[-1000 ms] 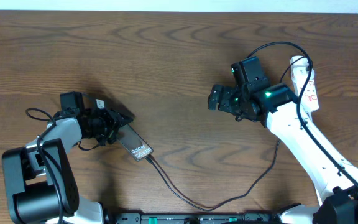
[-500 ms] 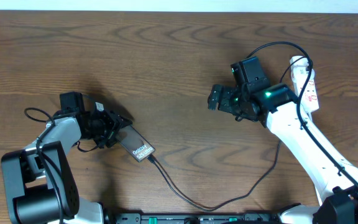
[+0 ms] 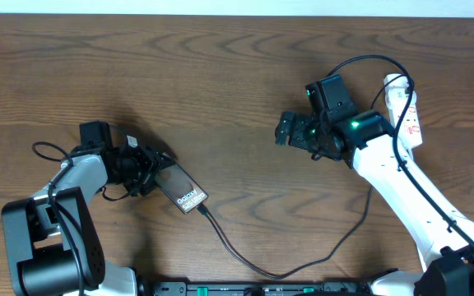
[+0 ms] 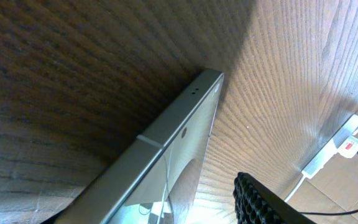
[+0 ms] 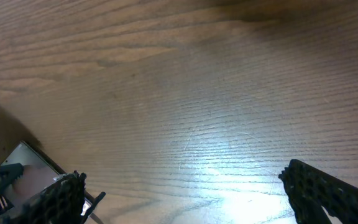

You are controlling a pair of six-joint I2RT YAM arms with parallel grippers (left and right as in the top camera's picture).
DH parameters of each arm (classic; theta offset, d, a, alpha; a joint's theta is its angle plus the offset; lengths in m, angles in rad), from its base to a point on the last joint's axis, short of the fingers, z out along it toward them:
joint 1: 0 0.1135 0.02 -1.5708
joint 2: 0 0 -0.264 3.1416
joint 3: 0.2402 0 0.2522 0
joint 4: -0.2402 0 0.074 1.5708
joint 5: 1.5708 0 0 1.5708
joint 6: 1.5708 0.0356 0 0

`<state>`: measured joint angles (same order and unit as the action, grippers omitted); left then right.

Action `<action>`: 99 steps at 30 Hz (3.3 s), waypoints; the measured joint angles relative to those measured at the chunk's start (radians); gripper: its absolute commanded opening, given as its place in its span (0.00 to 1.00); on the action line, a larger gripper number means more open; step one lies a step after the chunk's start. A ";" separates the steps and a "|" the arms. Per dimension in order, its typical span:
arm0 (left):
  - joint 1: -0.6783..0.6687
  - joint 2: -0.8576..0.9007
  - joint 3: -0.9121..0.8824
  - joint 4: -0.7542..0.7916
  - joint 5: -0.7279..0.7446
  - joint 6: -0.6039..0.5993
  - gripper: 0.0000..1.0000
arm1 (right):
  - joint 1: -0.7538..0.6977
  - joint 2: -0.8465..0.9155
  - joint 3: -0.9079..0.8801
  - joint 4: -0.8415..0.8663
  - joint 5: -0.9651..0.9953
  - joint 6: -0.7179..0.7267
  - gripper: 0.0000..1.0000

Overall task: Plug charger to phone and switch on socket
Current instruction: 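Lay the phone flat on the table and open the left gripper, then raise the left gripper away from the phone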

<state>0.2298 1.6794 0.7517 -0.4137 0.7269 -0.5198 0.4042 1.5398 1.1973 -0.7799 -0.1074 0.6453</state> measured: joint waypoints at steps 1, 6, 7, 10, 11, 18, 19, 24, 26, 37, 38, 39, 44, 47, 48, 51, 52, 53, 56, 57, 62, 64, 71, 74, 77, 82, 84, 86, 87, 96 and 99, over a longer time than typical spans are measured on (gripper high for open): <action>0.000 0.000 0.000 -0.003 0.000 0.000 0.58 | 0.000 0.000 0.000 0.000 0.000 0.000 0.99; 0.000 0.000 0.002 -0.024 -0.002 0.000 0.58 | 0.000 0.000 0.000 0.000 0.000 0.000 0.99; 0.000 0.000 0.002 -0.029 -0.002 0.000 0.58 | 0.000 0.000 0.000 0.000 0.000 0.000 0.99; 0.000 -0.001 0.002 -0.031 -0.002 0.000 0.58 | 0.000 0.000 0.000 0.000 0.000 0.000 0.99; 0.000 -0.001 0.002 -0.031 -0.003 0.000 0.58 | 0.000 0.000 0.000 0.000 0.000 0.000 0.99; 0.000 -0.002 0.002 -0.031 -0.005 0.000 0.58 | 0.000 0.000 0.000 0.000 0.000 0.000 0.99; 0.000 -0.002 0.002 -0.031 -0.005 0.000 0.58 | 0.000 0.000 0.000 0.000 0.000 0.000 0.99; 0.000 -0.002 0.002 -0.035 -0.006 0.000 0.58 | 0.000 0.000 0.000 -0.001 0.000 0.000 0.99; 0.000 -0.003 0.002 -0.038 -0.008 0.000 0.58 | 0.000 0.000 0.000 -0.001 0.000 0.000 0.99; -0.002 -0.007 0.005 -0.065 -0.028 -0.001 0.58 | 0.000 0.000 0.000 -0.002 0.000 0.000 0.99; -0.002 -0.007 0.005 -0.066 -0.028 -0.001 0.58 | 0.000 0.000 0.000 -0.002 0.000 0.000 0.99; -0.002 -0.007 0.006 -0.067 -0.029 -0.001 0.58 | 0.000 0.000 0.000 -0.002 0.000 0.000 0.99; -0.002 -0.007 0.006 -0.074 -0.031 -0.001 0.58 | 0.000 0.000 0.000 -0.002 0.000 0.000 0.99; -0.002 -0.007 0.007 -0.077 -0.031 0.000 0.58 | 0.000 0.000 0.000 -0.001 0.000 0.000 0.99; -0.002 -0.007 0.007 -0.078 -0.031 0.000 0.58 | 0.000 0.000 0.000 -0.001 0.000 0.000 0.99; -0.002 -0.007 0.008 -0.085 -0.034 -0.001 0.58 | 0.000 0.000 0.000 -0.001 0.000 0.000 0.99; -0.002 -0.007 0.009 -0.087 -0.034 0.000 0.58 | 0.000 0.000 0.000 -0.001 0.000 0.000 0.99; -0.002 -0.007 0.009 -0.092 -0.036 -0.001 0.58 | 0.000 0.000 0.000 -0.001 0.000 0.000 0.99; -0.002 -0.008 0.009 -0.114 -0.042 -0.003 0.58 | 0.000 0.000 0.000 0.000 0.000 0.000 0.99; -0.002 -0.008 0.009 -0.117 -0.045 -0.003 0.58 | 0.000 0.000 0.000 -0.001 0.000 0.000 0.99; -0.003 -0.009 0.012 -0.134 -0.056 -0.003 0.58 | 0.000 0.000 0.000 0.000 0.000 0.000 0.99; -0.003 -0.011 0.011 -0.144 -0.060 -0.004 0.58 | 0.000 0.000 0.000 -0.001 0.000 0.000 0.99; -0.003 -0.012 0.013 -0.155 -0.061 -0.002 0.65 | 0.000 0.000 0.000 -0.001 0.000 0.000 0.99; -0.004 -0.032 0.008 -0.168 -0.080 0.008 0.68 | 0.000 0.000 0.000 -0.002 0.000 0.000 0.99; -0.005 -0.062 -0.002 -0.170 -0.115 0.032 0.68 | 0.000 0.000 0.000 -0.002 0.000 0.000 0.99; -0.002 -0.183 -0.026 -0.173 -0.191 0.126 0.77 | 0.000 0.000 0.000 -0.001 0.000 0.000 0.99; -0.002 -0.264 -0.025 -0.171 -0.183 0.167 0.84 | 0.000 0.000 0.000 -0.001 0.000 0.000 1.00; -0.002 -0.361 -0.018 -0.172 -0.163 0.217 0.87 | 0.000 0.000 0.000 -0.001 0.000 0.000 0.99; -0.002 -0.404 -0.013 -0.171 -0.153 0.238 0.88 | 0.000 0.000 0.000 -0.002 0.000 0.000 0.99; -0.002 -0.716 0.113 -0.201 -0.123 0.400 0.89 | 0.000 0.000 0.000 -0.001 -0.009 0.000 0.99; -0.002 -0.712 0.203 -0.264 -0.132 0.462 0.89 | 0.000 0.000 0.000 0.005 -0.029 0.000 0.99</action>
<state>0.2276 0.9676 0.9546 -0.6781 0.5953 -0.0578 0.4042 1.5398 1.1973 -0.7753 -0.1360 0.6449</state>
